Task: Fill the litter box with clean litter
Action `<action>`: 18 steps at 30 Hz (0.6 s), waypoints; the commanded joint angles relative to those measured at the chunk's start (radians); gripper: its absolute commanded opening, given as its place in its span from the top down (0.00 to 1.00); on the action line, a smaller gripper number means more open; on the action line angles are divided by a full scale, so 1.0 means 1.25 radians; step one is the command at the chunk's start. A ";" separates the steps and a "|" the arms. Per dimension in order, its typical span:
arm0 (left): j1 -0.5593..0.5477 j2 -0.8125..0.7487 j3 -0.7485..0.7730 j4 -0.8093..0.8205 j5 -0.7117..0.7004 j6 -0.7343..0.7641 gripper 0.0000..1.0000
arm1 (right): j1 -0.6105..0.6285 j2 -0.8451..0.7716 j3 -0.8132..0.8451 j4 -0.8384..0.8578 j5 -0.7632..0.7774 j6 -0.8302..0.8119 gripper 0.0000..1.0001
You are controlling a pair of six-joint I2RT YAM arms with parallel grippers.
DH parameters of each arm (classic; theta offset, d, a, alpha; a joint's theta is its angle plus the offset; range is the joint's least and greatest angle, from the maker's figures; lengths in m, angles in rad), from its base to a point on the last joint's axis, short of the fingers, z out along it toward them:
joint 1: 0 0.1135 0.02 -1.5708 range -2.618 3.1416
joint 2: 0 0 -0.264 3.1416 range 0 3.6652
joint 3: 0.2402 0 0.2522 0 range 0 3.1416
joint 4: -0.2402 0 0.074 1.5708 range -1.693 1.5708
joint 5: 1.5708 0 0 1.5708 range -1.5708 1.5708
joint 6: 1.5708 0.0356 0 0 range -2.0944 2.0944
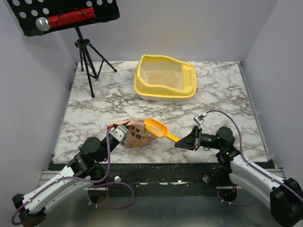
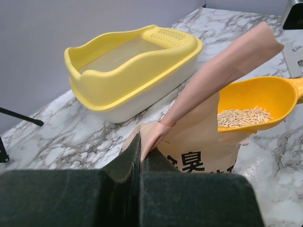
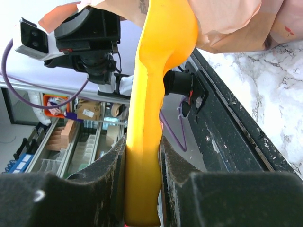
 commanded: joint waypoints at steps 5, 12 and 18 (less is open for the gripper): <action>-0.002 -0.024 0.007 0.120 -0.105 0.015 1.00 | -0.003 -0.090 0.073 -0.200 0.128 0.008 0.99; -0.001 -0.017 0.019 0.105 -0.102 -0.001 1.00 | -0.002 0.024 0.253 -0.257 0.208 -0.017 0.99; -0.001 -0.008 0.034 0.083 -0.099 -0.015 1.00 | -0.009 0.213 0.415 -0.255 0.254 -0.066 0.99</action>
